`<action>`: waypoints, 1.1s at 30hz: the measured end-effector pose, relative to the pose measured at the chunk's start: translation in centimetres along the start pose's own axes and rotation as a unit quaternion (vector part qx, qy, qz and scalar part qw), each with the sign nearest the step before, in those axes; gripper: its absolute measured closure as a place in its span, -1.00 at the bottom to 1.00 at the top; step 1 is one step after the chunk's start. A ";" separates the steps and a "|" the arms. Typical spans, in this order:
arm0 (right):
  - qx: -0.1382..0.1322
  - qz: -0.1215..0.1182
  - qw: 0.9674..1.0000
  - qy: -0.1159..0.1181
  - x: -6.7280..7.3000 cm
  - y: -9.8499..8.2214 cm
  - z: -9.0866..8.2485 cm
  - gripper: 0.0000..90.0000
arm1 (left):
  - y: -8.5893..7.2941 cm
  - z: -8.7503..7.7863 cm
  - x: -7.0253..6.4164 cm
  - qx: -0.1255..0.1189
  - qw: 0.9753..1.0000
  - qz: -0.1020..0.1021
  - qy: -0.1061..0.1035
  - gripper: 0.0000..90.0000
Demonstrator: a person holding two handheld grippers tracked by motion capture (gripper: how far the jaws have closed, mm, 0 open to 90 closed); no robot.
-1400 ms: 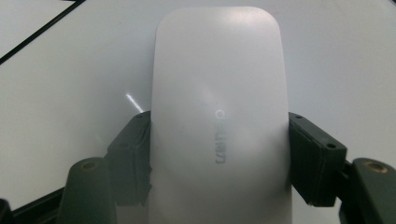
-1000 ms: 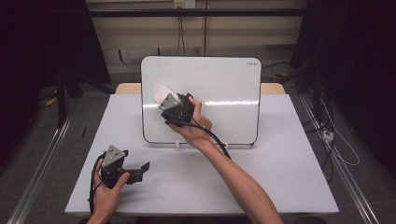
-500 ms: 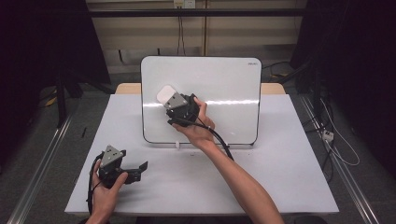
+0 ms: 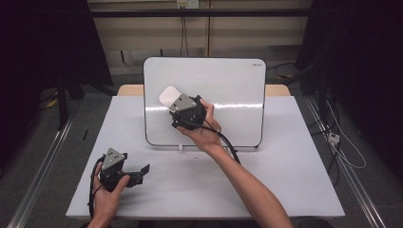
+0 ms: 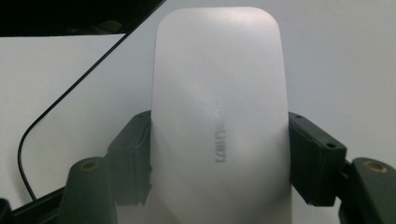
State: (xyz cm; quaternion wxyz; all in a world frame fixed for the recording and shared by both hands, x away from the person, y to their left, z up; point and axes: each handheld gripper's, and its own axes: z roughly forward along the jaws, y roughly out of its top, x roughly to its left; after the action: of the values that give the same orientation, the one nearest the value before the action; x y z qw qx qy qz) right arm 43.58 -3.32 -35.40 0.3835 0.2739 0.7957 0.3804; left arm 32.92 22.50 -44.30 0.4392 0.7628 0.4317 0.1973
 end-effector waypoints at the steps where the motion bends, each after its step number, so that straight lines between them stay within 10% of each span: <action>1: 0.000 0.000 1.000 -0.001 -0.1 -0.1 0.0 -0.30 | 0.0 0.0 0.0 0.000 1.000 0.000 0.000 -0.89; 33: 0.003 0.060 0.997 -0.047 -5.3 -5.2 -5.0 -0.30 | 0.1 0.2 -0.1 0.002 1.000 -0.003 -0.005 -0.89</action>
State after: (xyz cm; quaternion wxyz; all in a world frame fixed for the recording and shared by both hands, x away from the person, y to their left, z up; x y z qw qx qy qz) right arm 41.66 -12.05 -35.40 0.3960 0.3400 0.7602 0.3870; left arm 33.04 22.28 -44.35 0.4407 0.7633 0.4320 0.1910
